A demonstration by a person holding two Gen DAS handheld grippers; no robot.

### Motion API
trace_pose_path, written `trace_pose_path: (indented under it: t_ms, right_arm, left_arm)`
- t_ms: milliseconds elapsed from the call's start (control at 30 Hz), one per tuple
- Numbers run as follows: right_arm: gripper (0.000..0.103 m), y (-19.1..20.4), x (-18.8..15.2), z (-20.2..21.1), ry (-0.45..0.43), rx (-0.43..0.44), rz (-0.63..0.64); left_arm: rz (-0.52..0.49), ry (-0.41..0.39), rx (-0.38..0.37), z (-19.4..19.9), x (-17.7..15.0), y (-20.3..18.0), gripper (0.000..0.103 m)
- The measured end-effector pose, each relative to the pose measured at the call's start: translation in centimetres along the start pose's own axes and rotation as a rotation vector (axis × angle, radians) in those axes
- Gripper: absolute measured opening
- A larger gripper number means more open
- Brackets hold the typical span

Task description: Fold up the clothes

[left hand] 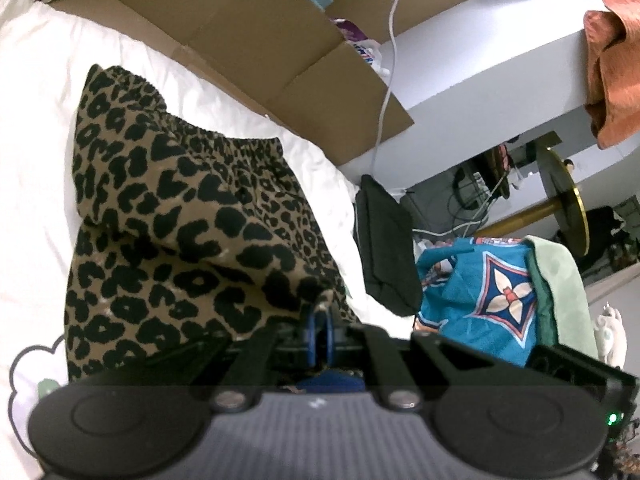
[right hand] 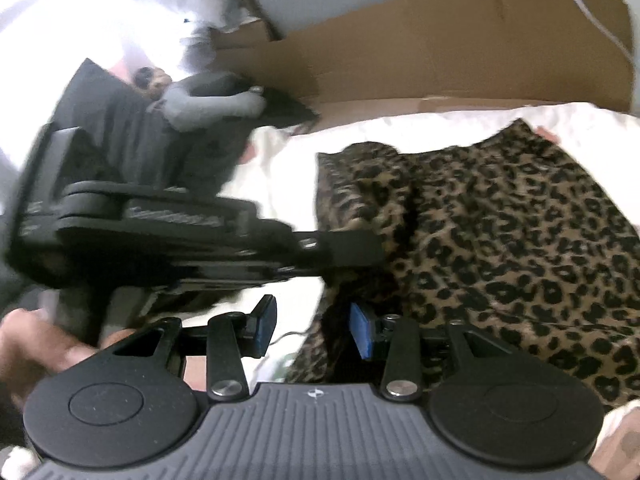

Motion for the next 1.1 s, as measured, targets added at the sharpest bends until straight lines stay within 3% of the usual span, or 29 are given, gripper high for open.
trace_pose_path:
  t_ms: [600,700,767,800,900,933,967,1033,1100]
  right_arm:
    - [0.044,-0.4,0.4,-0.3,-0.077,-0.135,0.031]
    - [0.034,-0.7,0.3,-0.4,-0.083,-0.152,0.031]
    - [0.012,-0.9,0.2,-0.4,-0.085,-0.156,0.034]
    - [0.011,-1.2,0.2,-0.5,-0.084,-0.163,0.023]
    - [0.004,-2.1,0.1,-0.5,-0.08,-0.184,-0.011]
    - [0.003,-2.5,0.1,-0.5,-0.078,-0.191,-0.022]
    - [0.0,-3.0,0.1,-0.4,-0.076,-0.197,-0.037]
    - [0.0,-4.2,0.3,-0.2,-0.075,-0.209,-0.062]
    - [0.0,-5.1,0.4,0.2,-0.082,-0.212,-0.079]
  left_arm:
    - [0.071,0.026,-0.05,1.3,0.5,-0.3,0.006]
    - [0.07,0.032,-0.044,1.2,0.3,-0.4,0.006]
    - [0.07,0.04,-0.045,1.1,0.2,-0.5,0.006]
    - [0.061,0.045,-0.045,0.9,0.2,-0.7,0.006]
    - [0.028,0.052,-0.052,1.0,0.1,-1.2,0.018]
    - [0.016,0.049,-0.054,1.2,0.1,-1.3,0.028]
    - [0.006,0.042,-0.052,1.5,0.1,-1.4,0.045]
    - [-0.012,0.022,-0.04,2.2,0.2,-1.3,0.062]
    - [-0.023,0.004,-0.021,2.7,0.2,-0.8,0.064]
Point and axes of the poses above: each gripper's, at about its wrist camera, not at the fingertips, and z roughly against the way its jaws point, y to its left, x to its top, the point moved 2 cm from there along -z, roughly the way its jaws point, and after that the axes turned 10 degrees about -x, right-handed, at the moved point
